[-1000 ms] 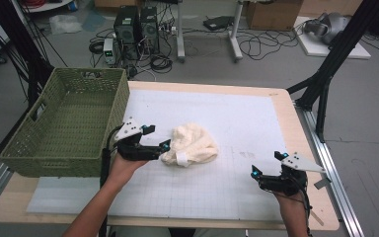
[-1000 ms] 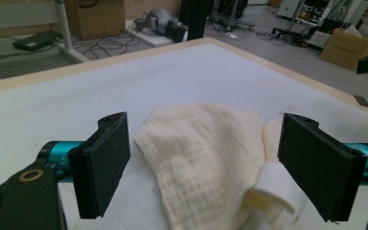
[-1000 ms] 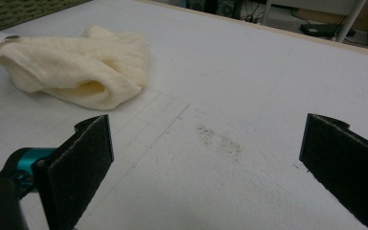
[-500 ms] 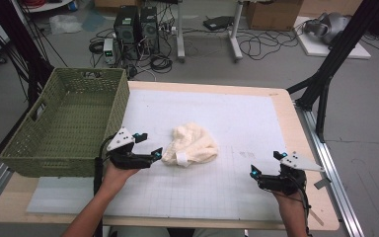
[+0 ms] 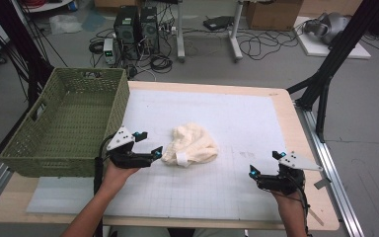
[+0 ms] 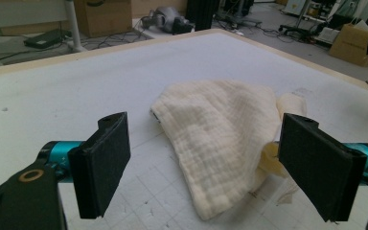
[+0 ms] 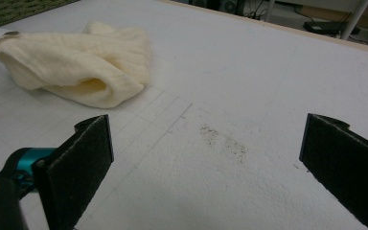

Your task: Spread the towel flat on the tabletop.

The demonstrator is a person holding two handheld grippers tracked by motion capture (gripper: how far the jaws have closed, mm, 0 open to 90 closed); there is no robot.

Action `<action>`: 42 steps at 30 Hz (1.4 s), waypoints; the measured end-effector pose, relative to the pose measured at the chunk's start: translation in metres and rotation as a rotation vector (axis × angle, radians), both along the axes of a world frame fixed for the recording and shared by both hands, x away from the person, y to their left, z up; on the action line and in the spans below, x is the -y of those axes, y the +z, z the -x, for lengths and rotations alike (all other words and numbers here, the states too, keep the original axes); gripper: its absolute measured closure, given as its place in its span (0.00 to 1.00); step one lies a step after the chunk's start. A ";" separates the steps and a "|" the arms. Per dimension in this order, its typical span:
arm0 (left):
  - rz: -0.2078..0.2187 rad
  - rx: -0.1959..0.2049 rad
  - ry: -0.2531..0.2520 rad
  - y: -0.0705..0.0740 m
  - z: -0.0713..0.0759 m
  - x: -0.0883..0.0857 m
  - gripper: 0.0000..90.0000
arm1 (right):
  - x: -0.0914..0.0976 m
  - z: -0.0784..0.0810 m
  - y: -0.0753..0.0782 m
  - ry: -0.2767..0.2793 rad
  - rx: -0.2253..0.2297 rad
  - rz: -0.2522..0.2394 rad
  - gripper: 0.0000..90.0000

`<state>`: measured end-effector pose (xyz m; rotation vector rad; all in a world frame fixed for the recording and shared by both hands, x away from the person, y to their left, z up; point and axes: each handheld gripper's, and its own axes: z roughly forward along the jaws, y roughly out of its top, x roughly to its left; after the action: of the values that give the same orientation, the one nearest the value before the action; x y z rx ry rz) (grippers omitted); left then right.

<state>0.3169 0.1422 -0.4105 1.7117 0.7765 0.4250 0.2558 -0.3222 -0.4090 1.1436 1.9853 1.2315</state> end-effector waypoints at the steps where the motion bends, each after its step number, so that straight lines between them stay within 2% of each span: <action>1: 0.000 0.001 -0.002 0.000 0.000 0.000 0.21 | 0.000 0.001 0.000 0.000 -0.002 -0.002 0.04; 7: 0.009 -0.001 0.005 0.001 -0.002 -0.001 0.21 | -0.003 0.000 0.000 0.008 -0.003 -0.014 0.04; 10: -0.002 -0.006 0.003 0.001 -0.001 0.000 0.21 | -0.006 -0.002 0.000 0.020 -0.007 -0.028 0.04; 17: -0.014 -0.004 0.010 0.001 0.004 -0.004 0.21 | -0.021 -0.009 -0.001 0.082 -0.022 -0.023 0.04; 22: -0.011 -0.004 0.017 0.000 0.003 -0.007 0.21 | -0.033 -0.015 0.001 0.129 -0.033 -0.023 0.07; 23: -0.010 -0.004 0.017 0.000 0.003 -0.008 0.21 | -0.036 -0.016 0.001 0.141 -0.031 -0.018 0.09; 25: -0.010 -0.007 0.015 0.000 0.003 -0.008 0.22 | -0.044 -0.020 0.002 0.179 -0.035 -0.009 0.18; 27: -0.012 -0.007 0.012 0.000 0.003 -0.009 0.22 | -0.054 -0.026 0.003 0.208 -0.038 -0.002 0.21; 30: -0.010 -0.008 0.010 0.000 0.003 -0.008 0.22 | -0.072 -0.036 0.004 0.281 -0.043 0.010 0.33; 32: -0.017 -0.008 0.007 -0.001 0.003 -0.008 0.23 | -0.087 -0.043 0.003 0.328 -0.065 0.025 0.39; 37: -0.014 -0.010 0.011 -0.001 0.002 -0.010 0.23 | -0.120 -0.058 0.001 0.416 -0.064 0.086 0.49; 42: -0.012 -0.009 0.013 -0.001 0.002 -0.011 0.23 | -0.143 -0.067 -0.002 0.459 -0.073 0.174 0.58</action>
<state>0.3150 0.1528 -0.4116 1.7215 0.7938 0.4317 0.3229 -0.1791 -0.4112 0.6759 2.4452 1.2089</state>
